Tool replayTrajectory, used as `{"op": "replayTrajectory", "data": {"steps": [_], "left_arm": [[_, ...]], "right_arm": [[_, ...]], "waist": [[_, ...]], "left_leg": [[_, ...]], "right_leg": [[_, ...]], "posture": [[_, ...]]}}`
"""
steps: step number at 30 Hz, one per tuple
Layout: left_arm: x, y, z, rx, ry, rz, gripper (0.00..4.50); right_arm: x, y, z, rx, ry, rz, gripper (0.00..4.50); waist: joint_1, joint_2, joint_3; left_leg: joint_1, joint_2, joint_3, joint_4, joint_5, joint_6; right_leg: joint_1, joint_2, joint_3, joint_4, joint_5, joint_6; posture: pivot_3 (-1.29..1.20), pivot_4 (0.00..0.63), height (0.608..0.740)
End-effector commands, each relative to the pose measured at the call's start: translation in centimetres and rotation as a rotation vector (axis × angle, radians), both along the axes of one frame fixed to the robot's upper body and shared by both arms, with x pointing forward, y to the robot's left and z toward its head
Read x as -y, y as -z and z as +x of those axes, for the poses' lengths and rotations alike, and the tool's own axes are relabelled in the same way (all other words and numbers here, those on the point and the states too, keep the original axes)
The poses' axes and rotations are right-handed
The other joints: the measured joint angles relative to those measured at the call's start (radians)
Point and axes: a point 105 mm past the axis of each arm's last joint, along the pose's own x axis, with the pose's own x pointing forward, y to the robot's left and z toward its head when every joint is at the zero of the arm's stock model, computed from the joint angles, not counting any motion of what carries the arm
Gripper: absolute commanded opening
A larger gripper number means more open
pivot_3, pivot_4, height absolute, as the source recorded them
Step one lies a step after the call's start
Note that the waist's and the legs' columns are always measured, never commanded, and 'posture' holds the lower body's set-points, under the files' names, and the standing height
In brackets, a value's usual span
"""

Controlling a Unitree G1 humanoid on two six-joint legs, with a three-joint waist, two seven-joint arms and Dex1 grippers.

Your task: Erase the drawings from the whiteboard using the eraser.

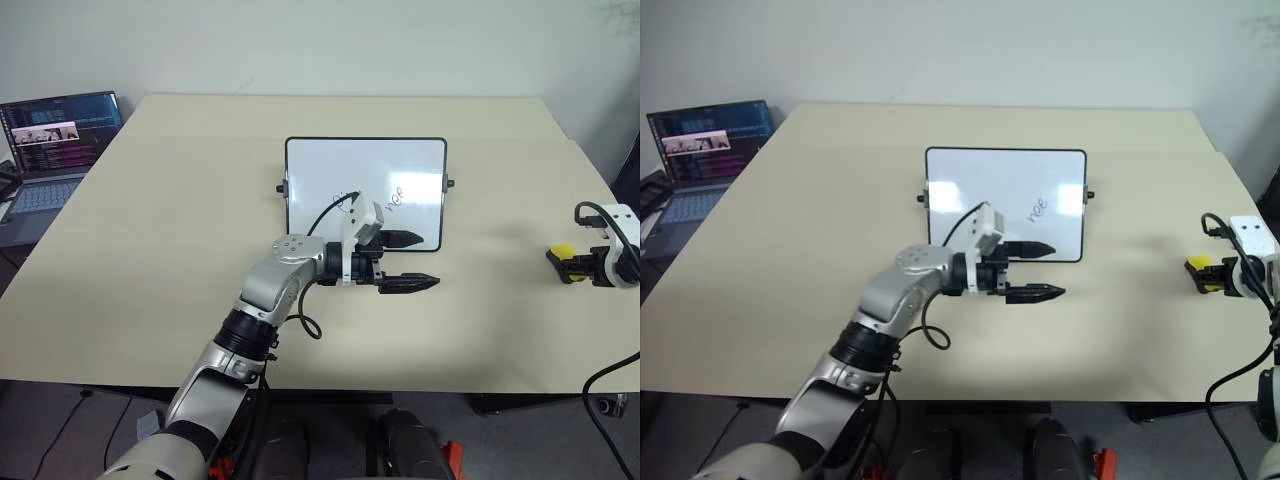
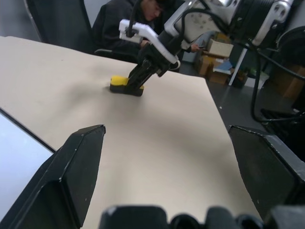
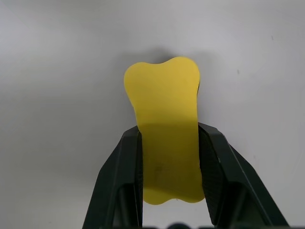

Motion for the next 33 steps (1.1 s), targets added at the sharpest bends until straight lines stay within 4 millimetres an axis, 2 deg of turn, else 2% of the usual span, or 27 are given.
{"op": "replayTrajectory", "data": {"steps": [1,4,6,8,12,14,18,22,24,33], "left_arm": [[-3.4,-3.6,1.7,0.092,-0.122,-0.063,4.50],[-7.2,-4.4,3.2,0.131,-0.262,-0.036,4.50],[-11.6,-4.6,4.5,0.175,-0.429,0.016,4.50],[-14.8,-4.7,5.2,0.203,-0.555,0.045,4.50],[-17.9,-3.8,5.6,0.224,-0.690,0.097,4.50],[-18.4,-3.2,5.4,0.239,-0.716,0.118,4.50],[-17.6,-2.6,5.1,0.257,-0.695,0.128,4.50],[-17.3,-2.3,4.8,0.273,-0.683,0.136,4.50],[-17.4,-2.3,4.6,0.272,-0.679,0.136,4.50],[-16.4,-1.5,3.3,0.224,-0.584,0.149,4.50]], "right_arm": [[-3.3,-6.9,1.1,0.192,-0.117,-0.030,1.23],[-6.7,-9.3,1.7,0.279,-0.200,-0.052,1.23],[-10.9,-10.8,2.3,0.355,-0.302,-0.061,1.23],[-14.0,-11.8,2.8,0.430,-0.373,-0.078,1.23],[-19.0,-12.6,3.7,0.511,-0.453,-0.071,1.23],[-22.1,-12.9,4.4,0.567,-0.498,-0.084,1.23],[-27.3,-12.5,5.6,0.623,-0.524,-0.102,1.23],[-31.3,-10.9,5.9,0.638,-0.595,-0.140,1.20],[-32.3,-9.9,6.2,0.630,-0.604,-0.146,1.20],[-33.7,-7.3,8.5,0.648,-0.588,-0.209,1.20]], "waist": [[-0.010,0.001,0.000],[-0.015,0.001,0.000],[-0.018,0.001,0.000],[-0.020,0.001,0.000],[-0.005,0.001,0.000],[0.003,0.001,0.000],[0.009,0.000,0.000],[0.011,0.000,-0.001],[0.010,0.000,-0.001],[-0.002,0.000,-0.001]], "left_leg": [[0.000,0.000,0.000,0.000,0.000,0.000],[0.000,0.000,-0.001,0.000,0.000,0.000],[0.000,0.000,-0.001,0.000,0.000,0.000],[0.000,0.001,-0.001,0.000,0.000,0.000],[-0.001,0.001,-0.002,0.000,0.000,0.000],[-0.002,0.000,-0.003,0.000,0.000,0.000],[-0.004,0.000,-0.005,0.001,0.000,0.000],[-0.005,0.000,-0.006,0.001,0.000,0.000],[-0.005,0.000,-0.006,0.001,0.000,0.000],[-0.004,0.000,-0.006,0.002,0.000,0.000]], "right_leg": [[0.000,0.000,0.000,0.001,-0.001,0.001],[0.000,0.000,0.000,0.001,-0.001,0.002],[0.000,0.000,0.000,0.001,-0.001,0.002],[0.000,0.001,0.000,0.001,-0.001,0.001],[0.000,0.000,-0.001,0.000,0.000,0.000],[-0.001,-0.001,-0.003,0.000,0.000,-0.001],[-0.002,0.000,-0.005,0.001,0.001,-0.001],[-0.003,0.000,-0.005,0.001,0.001,-0.001],[-0.003,0.000,-0.005,0.002,0.001,-0.001],[-0.003,0.000,-0.006,0.005,0.001,-0.002]], "posture": [[0.00,0.150,0.740],[0.00,0.150,0.740],[0.00,0.150,0.740],[0.00,0.150,0.740],[0.00,0.150,0.740],[0.00,0.150,0.740],[0.00,0.150,0.740],[0.00,0.150,0.740],[0.00,0.150,0.740],[0.00,0.150,0.740]]}}
